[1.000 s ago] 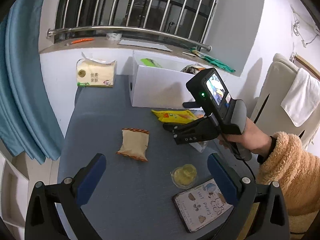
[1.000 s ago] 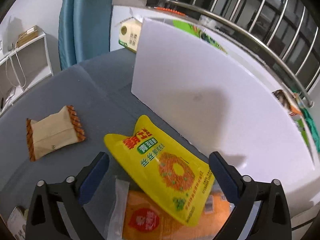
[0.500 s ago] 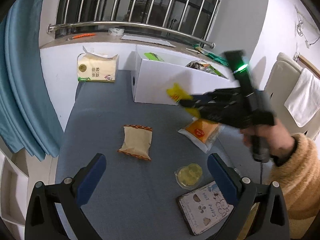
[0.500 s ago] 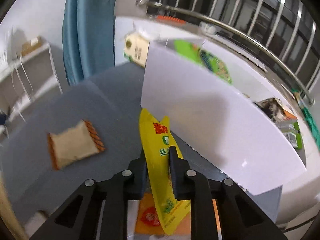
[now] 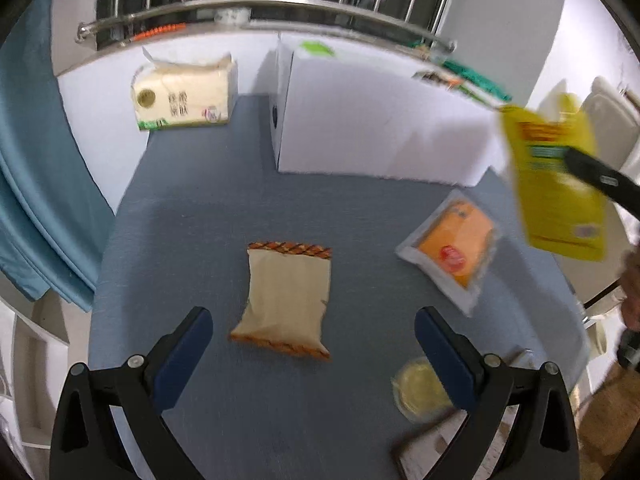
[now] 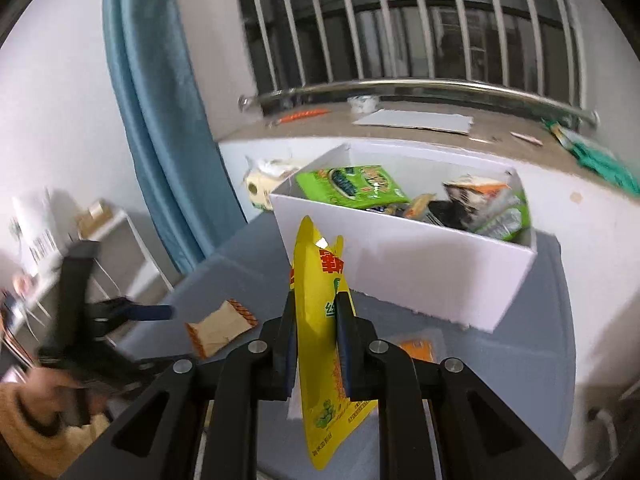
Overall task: Organize snacks
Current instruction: 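Grasp the beige cracker packet with the left gripper while the right lifts the yellow bag, then carry the cracker packet and yellow bag over the box and release both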
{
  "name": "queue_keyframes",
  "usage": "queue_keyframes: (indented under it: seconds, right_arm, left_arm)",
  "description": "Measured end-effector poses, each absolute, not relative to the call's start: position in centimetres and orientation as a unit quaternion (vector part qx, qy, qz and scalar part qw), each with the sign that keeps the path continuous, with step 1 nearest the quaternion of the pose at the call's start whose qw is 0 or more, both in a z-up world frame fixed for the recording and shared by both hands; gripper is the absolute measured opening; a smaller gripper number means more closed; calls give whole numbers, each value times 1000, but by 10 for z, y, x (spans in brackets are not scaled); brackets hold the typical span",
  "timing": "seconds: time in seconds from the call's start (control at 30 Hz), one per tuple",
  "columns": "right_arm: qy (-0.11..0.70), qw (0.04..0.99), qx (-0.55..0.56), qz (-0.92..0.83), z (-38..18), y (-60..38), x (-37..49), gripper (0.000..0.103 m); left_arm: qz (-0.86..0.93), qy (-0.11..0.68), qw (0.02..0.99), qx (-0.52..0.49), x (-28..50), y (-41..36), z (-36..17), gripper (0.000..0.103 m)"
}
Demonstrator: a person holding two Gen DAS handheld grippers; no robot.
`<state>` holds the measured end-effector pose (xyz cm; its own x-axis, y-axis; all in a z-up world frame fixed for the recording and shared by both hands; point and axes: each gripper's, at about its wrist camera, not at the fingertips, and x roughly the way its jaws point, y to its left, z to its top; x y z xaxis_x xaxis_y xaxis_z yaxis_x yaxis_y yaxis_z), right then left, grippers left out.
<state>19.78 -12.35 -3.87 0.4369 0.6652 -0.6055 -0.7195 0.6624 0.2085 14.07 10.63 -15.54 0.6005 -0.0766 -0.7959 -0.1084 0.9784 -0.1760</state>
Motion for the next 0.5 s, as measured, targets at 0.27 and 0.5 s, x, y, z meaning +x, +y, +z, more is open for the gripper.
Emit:
queue_keyframes:
  seconds: [0.27, 0.5]
  right_arm:
    - [342, 849, -18, 402, -45, -160, 176, 17]
    - [345, 848, -6, 403, -48, -172, 173, 17]
  left_arm:
    - [36, 468, 882, -46, 157, 105, -173, 47]
    - [8, 421, 905, -65, 143, 107, -145, 47]
